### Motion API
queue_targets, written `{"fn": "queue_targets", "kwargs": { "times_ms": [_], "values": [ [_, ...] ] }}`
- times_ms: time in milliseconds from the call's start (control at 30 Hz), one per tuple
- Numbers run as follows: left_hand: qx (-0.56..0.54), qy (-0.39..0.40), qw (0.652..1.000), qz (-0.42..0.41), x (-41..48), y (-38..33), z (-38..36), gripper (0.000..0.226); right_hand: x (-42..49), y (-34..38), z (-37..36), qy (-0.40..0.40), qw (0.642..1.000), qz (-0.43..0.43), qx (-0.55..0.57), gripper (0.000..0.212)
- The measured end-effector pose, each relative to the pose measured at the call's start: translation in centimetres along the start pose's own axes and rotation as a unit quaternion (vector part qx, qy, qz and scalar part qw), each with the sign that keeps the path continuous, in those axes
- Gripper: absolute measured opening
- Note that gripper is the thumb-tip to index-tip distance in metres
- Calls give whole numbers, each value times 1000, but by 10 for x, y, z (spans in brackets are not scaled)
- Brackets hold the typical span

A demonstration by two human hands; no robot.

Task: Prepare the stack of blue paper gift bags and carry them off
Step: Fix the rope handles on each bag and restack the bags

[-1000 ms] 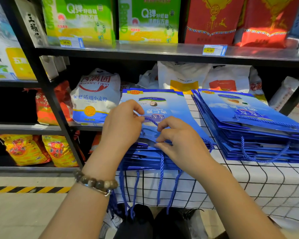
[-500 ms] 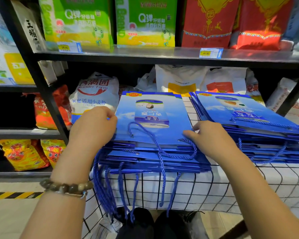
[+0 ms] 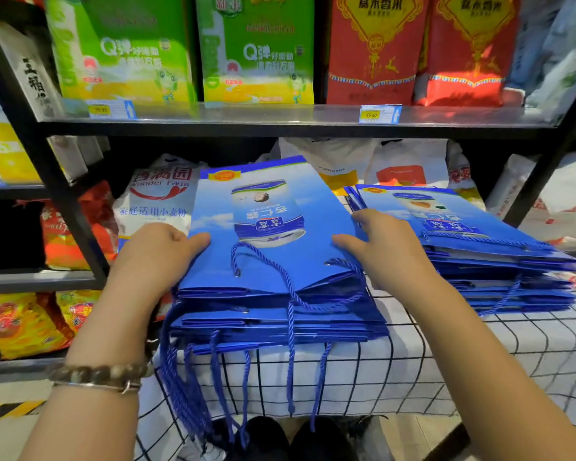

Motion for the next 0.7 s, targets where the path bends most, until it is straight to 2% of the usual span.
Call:
{"fn": "queue_targets", "kwargs": {
  "times_ms": [167, 233, 433, 533, 600, 700],
  "values": [
    [33, -33, 995, -89, 29, -69, 20, 52, 17, -3, 64, -88, 993, 38, 64, 28],
    [43, -42, 991, -121, 45, -105, 17, 49, 28, -17, 96, -123, 989, 32, 72, 31],
    [58, 14, 974, -217, 64, -217, -50, 38, 61, -95, 177, -173, 980, -31, 96, 30],
    [52, 49, 965, -253, 65, -249, -97, 42, 71, -142, 185, -165, 978, -90, 86, 34],
    [41, 78, 964, -251, 63, -258, -125, 44, 73, -168, 179, -141, 982, -118, 47, 30],
    [38, 122, 963, -236, 56, -257, -163, 43, 71, -203, 161, -103, 978, -169, 60, 21]
  ]
}}
Point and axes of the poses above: each hand's wrist, its own x-axis towards the middle knuckle, its own z-axis out of the back of the hand, y = z × x, the point moved 10 cm from there along x, towards the middle knuckle, and after that the axes turned 12 degrees about -z, right-handed, at the moved point
